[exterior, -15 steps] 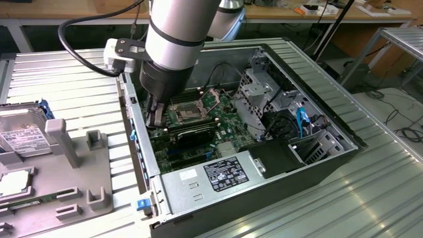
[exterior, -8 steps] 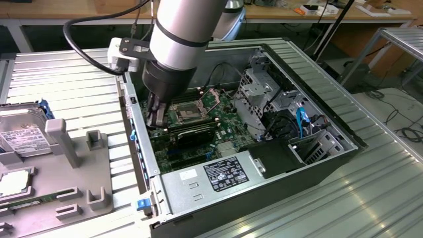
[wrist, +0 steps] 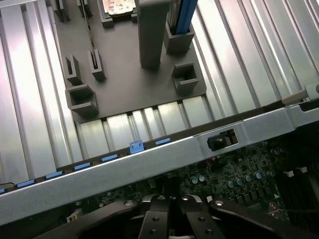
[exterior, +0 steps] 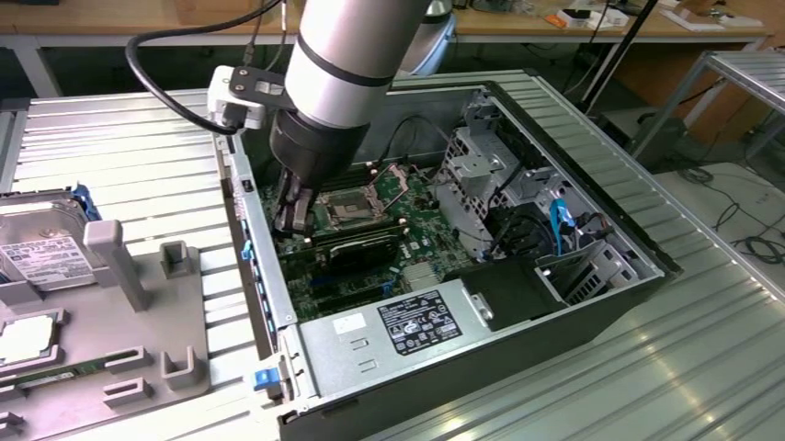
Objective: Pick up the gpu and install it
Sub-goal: 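Press down on the gpu until it lock into place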
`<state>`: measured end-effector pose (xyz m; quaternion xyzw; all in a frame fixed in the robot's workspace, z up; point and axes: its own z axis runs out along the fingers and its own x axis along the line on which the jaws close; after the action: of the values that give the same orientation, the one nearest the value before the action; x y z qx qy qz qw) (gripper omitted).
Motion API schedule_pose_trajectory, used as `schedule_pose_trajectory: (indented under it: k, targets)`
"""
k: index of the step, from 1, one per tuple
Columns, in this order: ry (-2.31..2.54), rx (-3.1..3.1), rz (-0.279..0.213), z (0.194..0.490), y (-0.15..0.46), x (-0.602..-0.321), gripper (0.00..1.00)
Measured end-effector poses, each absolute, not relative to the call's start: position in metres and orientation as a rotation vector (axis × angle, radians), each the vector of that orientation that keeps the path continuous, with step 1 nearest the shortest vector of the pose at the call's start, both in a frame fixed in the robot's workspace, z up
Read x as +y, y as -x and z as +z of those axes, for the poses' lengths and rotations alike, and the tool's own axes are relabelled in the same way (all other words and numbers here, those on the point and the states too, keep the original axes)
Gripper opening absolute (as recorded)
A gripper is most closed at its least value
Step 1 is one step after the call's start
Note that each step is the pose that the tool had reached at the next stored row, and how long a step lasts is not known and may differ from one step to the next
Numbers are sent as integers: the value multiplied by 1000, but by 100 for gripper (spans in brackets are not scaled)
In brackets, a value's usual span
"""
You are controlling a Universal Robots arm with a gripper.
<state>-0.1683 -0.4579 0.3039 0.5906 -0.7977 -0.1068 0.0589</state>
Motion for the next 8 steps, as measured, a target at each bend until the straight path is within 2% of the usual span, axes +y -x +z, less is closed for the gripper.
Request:
schedule_pose_trajectory:
  k: [7, 8]
  targets:
    - [-1753, -2436, -338, 304, 168, -458, 11]
    - [-1716, -2464, -353, 304, 168, -458, 11]
